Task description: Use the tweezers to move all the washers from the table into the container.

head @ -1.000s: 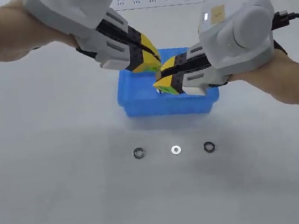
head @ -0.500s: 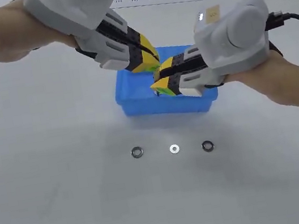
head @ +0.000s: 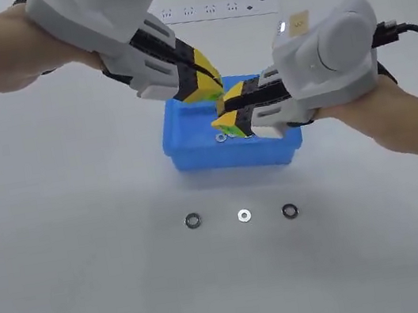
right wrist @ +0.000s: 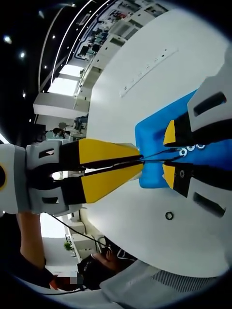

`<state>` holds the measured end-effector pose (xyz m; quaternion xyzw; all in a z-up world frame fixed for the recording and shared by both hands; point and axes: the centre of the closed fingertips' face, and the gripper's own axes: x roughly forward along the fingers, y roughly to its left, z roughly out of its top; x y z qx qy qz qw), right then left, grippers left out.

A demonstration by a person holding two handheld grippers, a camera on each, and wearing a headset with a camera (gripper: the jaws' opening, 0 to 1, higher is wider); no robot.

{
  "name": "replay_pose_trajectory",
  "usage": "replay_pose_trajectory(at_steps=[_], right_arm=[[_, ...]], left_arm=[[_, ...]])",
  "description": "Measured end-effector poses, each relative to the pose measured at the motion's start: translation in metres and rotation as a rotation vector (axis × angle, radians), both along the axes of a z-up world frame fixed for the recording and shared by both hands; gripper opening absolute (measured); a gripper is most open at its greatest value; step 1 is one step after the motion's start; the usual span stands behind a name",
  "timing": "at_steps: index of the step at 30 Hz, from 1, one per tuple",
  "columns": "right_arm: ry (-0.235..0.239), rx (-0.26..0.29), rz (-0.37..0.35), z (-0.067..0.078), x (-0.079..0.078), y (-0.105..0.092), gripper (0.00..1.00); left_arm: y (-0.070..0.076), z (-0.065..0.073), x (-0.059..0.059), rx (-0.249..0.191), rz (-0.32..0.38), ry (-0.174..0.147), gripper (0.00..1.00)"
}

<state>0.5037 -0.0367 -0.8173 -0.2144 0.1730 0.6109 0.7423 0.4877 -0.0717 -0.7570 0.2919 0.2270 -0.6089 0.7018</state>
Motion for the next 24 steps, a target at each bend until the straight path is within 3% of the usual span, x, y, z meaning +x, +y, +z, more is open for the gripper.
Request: replay_pose_trajectory(at_steps=[9, 11, 16, 24], right_arm=[[-0.049, 0.014, -0.013, 0.027, -0.007, -0.006, 0.13], [-0.058, 0.013, -0.011, 0.031, -0.010, -0.007, 0.14], [-0.081, 0.019, 0.000, 0.045, -0.023, -0.007, 0.14], [-0.082, 0.025, 0.005, 0.052, -0.051, -0.012, 0.14]], left_arm=[[-0.006, 0.026, -0.011, 0.004, -0.029, -0.055, 0.06], [-0.006, 0.028, -0.009, 0.008, -0.034, -0.064, 0.06], [-0.006, 0.042, -0.024, 0.010, -0.041, -0.083, 0.06], [-0.006, 0.047, -0.050, 0.016, -0.045, -0.082, 0.06]])
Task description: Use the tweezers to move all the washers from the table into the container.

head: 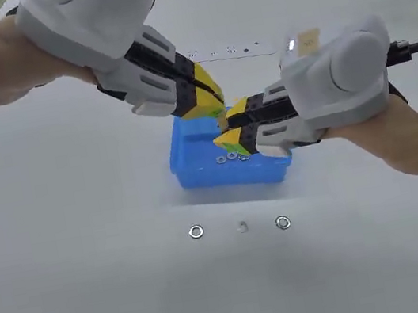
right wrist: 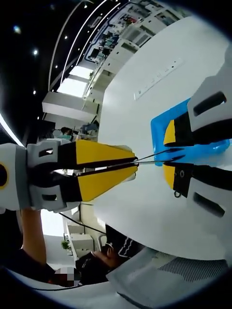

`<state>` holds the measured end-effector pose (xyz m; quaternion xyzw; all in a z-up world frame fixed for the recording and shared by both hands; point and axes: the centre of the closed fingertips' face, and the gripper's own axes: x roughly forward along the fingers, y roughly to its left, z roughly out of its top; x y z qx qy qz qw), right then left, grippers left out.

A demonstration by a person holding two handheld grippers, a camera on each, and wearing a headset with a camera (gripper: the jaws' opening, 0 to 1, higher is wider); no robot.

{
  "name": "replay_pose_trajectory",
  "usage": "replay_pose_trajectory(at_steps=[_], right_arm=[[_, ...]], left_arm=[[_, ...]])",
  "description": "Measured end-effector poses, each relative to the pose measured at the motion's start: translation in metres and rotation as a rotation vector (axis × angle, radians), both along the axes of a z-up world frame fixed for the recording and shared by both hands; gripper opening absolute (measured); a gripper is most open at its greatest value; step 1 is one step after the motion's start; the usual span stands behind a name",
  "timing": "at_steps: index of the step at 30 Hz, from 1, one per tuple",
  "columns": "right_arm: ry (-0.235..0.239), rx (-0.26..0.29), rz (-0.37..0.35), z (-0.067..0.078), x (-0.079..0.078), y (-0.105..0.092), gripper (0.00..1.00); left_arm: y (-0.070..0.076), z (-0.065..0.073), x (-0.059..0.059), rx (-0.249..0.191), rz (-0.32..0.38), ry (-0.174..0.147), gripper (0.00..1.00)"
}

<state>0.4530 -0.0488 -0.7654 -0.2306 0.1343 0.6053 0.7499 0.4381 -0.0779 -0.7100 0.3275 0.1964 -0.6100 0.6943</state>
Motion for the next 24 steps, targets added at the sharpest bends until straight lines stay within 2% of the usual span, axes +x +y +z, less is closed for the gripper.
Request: replay_pose_trajectory(at_steps=[8, 15, 24], right_arm=[[0.021, -0.021, 0.020, -0.010, -0.030, -0.003, 0.14], [0.048, -0.025, 0.037, -0.025, -0.049, 0.007, 0.14], [0.083, -0.043, 0.073, -0.043, -0.063, 0.023, 0.14]], left_arm=[[0.000, -0.014, -0.027, 0.001, -0.010, 0.023, 0.06], [0.006, -0.024, -0.050, 0.005, -0.001, 0.049, 0.06], [0.022, -0.045, -0.063, 0.015, 0.036, 0.087, 0.06]])
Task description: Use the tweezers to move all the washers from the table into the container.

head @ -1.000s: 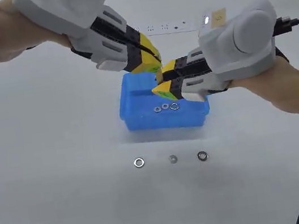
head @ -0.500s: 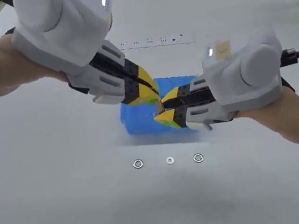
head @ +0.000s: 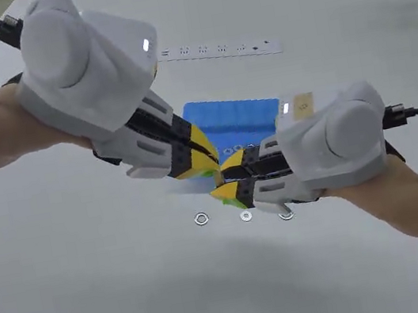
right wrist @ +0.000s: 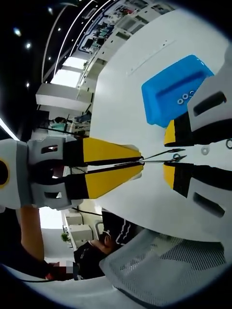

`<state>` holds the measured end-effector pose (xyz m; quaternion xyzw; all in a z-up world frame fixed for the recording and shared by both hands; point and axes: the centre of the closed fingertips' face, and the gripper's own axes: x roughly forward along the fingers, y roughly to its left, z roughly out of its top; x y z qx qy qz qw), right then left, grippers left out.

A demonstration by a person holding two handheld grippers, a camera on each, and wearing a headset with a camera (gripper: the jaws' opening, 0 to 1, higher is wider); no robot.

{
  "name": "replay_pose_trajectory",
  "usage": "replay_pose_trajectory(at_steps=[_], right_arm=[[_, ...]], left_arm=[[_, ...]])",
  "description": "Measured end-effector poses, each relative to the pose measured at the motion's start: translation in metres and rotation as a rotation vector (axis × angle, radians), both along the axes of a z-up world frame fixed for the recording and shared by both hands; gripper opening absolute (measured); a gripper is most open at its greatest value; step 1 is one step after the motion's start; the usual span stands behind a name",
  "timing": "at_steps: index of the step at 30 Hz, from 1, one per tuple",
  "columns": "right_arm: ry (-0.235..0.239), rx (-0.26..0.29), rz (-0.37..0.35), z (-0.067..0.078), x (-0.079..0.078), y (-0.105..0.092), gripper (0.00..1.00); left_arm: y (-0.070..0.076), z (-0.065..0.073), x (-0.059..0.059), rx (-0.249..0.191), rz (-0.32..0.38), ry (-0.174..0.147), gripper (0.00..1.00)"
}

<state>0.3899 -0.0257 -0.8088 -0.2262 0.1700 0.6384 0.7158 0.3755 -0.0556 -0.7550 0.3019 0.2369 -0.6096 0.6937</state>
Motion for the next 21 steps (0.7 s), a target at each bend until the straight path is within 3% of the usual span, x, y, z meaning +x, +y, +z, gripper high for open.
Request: replay_pose_trajectory(at_steps=[9, 21], right_arm=[[0.021, -0.017, 0.036, -0.015, -0.008, 0.015, 0.14], [0.030, -0.013, 0.047, -0.021, -0.010, 0.022, 0.14]], left_arm=[[0.014, -0.016, -0.004, 0.034, 0.029, 0.019, 0.06], [0.017, -0.023, -0.003, 0.006, 0.061, 0.041, 0.06]])
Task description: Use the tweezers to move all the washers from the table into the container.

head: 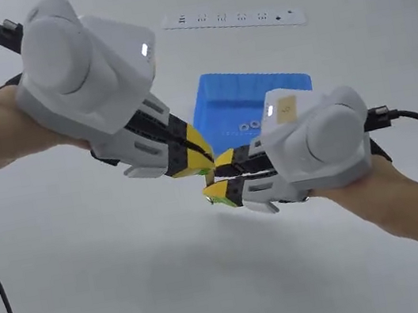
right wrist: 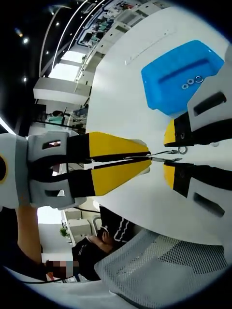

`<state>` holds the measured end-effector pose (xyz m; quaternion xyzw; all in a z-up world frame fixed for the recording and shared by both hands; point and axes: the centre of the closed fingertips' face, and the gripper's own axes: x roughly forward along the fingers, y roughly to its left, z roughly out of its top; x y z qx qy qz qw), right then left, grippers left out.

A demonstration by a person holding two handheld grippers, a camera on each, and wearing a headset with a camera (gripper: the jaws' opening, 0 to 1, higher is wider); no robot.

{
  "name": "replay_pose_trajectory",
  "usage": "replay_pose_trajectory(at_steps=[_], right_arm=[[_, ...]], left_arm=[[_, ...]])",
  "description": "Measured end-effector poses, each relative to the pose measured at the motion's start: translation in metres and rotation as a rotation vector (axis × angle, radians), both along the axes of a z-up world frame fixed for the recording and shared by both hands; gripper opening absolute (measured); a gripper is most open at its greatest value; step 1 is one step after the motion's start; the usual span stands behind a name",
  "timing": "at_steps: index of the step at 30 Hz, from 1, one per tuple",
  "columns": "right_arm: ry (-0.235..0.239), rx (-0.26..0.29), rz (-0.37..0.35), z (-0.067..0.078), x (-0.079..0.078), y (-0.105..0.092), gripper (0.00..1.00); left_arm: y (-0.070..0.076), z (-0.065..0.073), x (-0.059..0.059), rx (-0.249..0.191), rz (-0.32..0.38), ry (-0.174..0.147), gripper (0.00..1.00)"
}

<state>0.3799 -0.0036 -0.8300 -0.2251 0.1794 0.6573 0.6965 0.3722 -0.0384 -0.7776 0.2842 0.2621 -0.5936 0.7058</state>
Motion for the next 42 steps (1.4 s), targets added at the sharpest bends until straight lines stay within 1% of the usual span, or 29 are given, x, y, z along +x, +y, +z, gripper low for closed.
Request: replay_pose_trajectory(at_steps=[3, 8, 9, 11, 12, 18, 21, 25, 31, 32, 33, 38, 42], right_arm=[[0.003, -0.002, 0.000, -0.003, 0.000, 0.000, 0.14], [0.000, -0.015, 0.010, -0.010, -0.001, -0.002, 0.13], [0.001, -0.016, 0.009, -0.011, -0.001, -0.002, 0.13], [0.001, -0.019, 0.010, -0.012, 0.000, -0.002, 0.13], [-0.002, -0.020, 0.008, -0.013, 0.001, -0.002, 0.13], [0.001, -0.011, 0.006, -0.011, 0.003, -0.002, 0.11], [-0.014, -0.016, 0.010, -0.010, 0.004, -0.002, 0.11], [-0.025, -0.019, 0.012, -0.009, 0.005, -0.003, 0.11], [-0.028, -0.023, 0.015, -0.010, 0.003, -0.006, 0.11], [-0.029, -0.024, 0.015, -0.010, 0.003, -0.006, 0.11], [-0.031, -0.026, 0.016, -0.011, 0.003, -0.007, 0.11], [-0.045, -0.034, 0.017, -0.012, 0.005, -0.008, 0.11], [-0.040, -0.036, 0.019, -0.013, 0.005, -0.008, 0.11]], left_arm=[[0.001, -0.005, 0.000, 0.017, -0.008, 0.000, 0.06], [0.003, -0.008, 0.001, 0.025, -0.011, 0.000, 0.06], [0.002, -0.007, 0.002, 0.016, -0.009, -0.003, 0.06], [0.002, -0.007, 0.005, 0.017, -0.006, -0.010, 0.06], [0.002, -0.007, 0.006, 0.015, -0.005, -0.004, 0.06], [-0.004, -0.001, 0.007, -0.019, -0.010, -0.004, 0.06], [-0.004, -0.001, 0.009, -0.016, -0.017, -0.011, 0.06], [-0.004, 0.000, 0.010, -0.022, -0.018, -0.008, 0.06], [-0.004, 0.000, 0.008, -0.025, -0.021, -0.006, 0.06], [-0.004, 0.000, 0.008, -0.027, -0.020, -0.001, 0.06], [-0.004, 0.000, 0.009, -0.026, -0.019, -0.005, 0.06], [-0.004, -0.001, 0.011, -0.032, -0.015, -0.002, 0.06], [-0.002, -0.003, 0.011, -0.028, -0.016, 0.000, 0.06]])
